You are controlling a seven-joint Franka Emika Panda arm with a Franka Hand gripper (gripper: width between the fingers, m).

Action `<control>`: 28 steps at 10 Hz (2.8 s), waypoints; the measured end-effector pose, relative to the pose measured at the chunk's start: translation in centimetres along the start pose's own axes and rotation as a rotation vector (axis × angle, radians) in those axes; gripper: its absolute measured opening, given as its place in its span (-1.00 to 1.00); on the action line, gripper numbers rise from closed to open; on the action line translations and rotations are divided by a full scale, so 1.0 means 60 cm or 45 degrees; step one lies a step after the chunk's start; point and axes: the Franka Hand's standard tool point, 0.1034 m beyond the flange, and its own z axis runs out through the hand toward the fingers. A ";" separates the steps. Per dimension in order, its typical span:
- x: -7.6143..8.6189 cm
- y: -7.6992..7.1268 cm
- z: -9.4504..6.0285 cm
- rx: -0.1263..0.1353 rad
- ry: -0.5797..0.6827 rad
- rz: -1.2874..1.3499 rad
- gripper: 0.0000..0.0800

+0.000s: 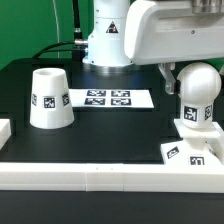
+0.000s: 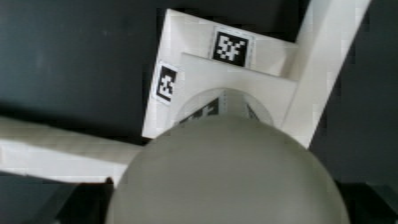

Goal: Assemble lamp

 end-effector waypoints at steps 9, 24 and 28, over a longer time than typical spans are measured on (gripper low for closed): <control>0.000 -0.004 0.004 0.056 -0.028 1.072 0.44; 0.011 -0.030 0.004 0.199 -0.164 2.073 0.74; 0.005 -0.026 0.002 0.213 -0.112 1.617 0.75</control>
Offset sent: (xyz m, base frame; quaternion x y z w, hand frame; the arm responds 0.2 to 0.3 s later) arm -0.0002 0.0071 -0.0028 0.0210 -0.0176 0.2117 0.9769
